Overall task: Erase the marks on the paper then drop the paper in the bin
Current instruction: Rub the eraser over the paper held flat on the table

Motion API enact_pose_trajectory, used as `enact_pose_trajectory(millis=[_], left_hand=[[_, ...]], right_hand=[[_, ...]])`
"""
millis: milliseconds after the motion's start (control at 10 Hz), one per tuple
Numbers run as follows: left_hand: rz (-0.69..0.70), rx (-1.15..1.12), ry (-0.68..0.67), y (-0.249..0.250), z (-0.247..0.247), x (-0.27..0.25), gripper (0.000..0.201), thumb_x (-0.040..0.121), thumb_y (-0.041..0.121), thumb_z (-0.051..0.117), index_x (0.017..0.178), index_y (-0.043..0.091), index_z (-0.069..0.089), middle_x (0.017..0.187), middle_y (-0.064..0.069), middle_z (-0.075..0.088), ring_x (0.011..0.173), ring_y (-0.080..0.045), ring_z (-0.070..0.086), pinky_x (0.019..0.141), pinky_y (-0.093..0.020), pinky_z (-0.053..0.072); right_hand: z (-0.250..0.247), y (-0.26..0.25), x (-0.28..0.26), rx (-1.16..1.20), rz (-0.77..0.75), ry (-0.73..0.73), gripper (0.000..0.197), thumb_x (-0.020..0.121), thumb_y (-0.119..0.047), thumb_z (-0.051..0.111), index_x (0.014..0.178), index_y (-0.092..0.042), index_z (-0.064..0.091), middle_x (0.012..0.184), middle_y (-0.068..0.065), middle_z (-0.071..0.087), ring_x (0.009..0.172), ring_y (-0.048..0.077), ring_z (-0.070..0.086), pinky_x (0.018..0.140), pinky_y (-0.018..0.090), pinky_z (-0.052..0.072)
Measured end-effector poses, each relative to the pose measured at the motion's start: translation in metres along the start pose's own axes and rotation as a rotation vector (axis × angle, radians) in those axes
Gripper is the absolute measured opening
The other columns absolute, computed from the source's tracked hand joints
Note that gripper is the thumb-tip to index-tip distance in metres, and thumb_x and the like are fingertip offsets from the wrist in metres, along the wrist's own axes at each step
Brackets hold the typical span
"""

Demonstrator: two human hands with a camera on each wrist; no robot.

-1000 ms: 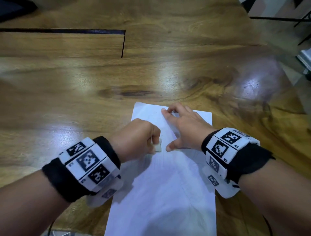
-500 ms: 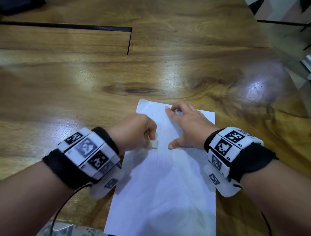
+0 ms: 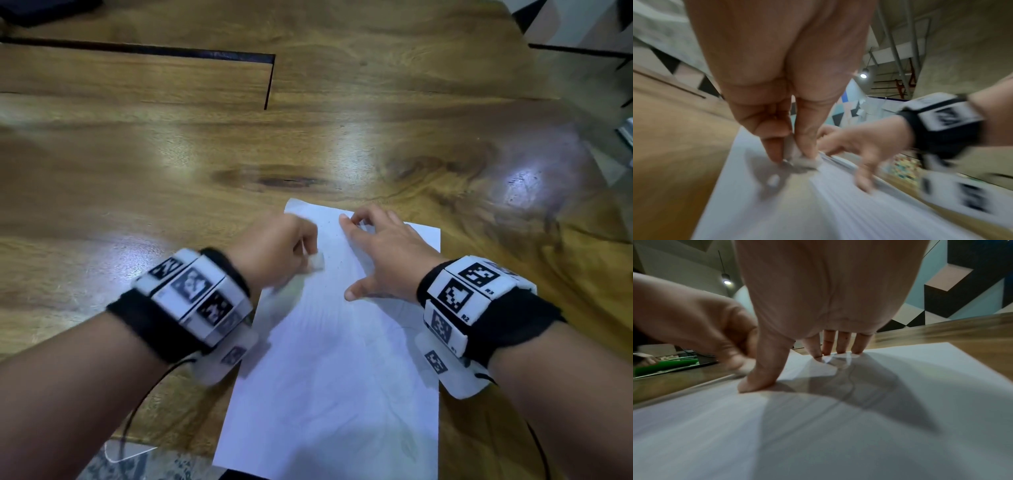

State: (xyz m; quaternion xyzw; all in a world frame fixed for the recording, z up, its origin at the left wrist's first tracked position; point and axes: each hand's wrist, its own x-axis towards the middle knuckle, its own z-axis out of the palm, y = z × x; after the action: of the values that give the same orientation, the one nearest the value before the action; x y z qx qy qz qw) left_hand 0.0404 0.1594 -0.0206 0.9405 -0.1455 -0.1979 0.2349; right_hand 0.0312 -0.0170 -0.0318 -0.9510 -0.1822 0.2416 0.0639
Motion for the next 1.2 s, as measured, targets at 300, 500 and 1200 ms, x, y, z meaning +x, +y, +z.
enact_pose_trajectory(millis=[300,500,1200], left_hand=[[0.015,0.07,-0.17,-0.007,0.003,-0.026,0.009,0.071,0.005,0.067,0.073,0.013,0.066,0.063,0.002,0.061,0.058,-0.006,0.049,0.055,-0.014,0.037],[-0.041,0.025,0.109,-0.001,-0.012,0.013,0.006,0.075,0.01,0.068,0.079,0.006,0.064,0.062,-0.001,0.055,0.066,-0.019,0.05,0.06,-0.023,0.037],[-0.041,0.094,-0.175,-0.013,-0.003,-0.029,0.01,0.073,0.006,0.069,0.073,0.014,0.063,0.06,0.006,0.052,0.056,-0.004,0.043,0.05,-0.014,0.033]], right_hand=[[0.0,0.0,0.0,0.01,-0.002,-0.001,0.109,0.071,-0.055,0.071,0.151,-0.022,0.004,0.144,-0.003,0.014,0.133,0.017,0.016,0.111,0.031,0.024],[-0.001,-0.002,-0.001,0.009,0.007,-0.002,0.109,0.071,-0.054,0.072,0.151,-0.022,0.005,0.144,-0.004,0.014,0.133,0.017,0.017,0.112,0.032,0.024],[-0.001,0.001,-0.002,0.065,-0.002,-0.007,0.109,0.071,-0.05,0.074,0.152,-0.022,0.006,0.145,-0.005,0.013,0.134,0.016,0.018,0.112,0.028,0.023]])
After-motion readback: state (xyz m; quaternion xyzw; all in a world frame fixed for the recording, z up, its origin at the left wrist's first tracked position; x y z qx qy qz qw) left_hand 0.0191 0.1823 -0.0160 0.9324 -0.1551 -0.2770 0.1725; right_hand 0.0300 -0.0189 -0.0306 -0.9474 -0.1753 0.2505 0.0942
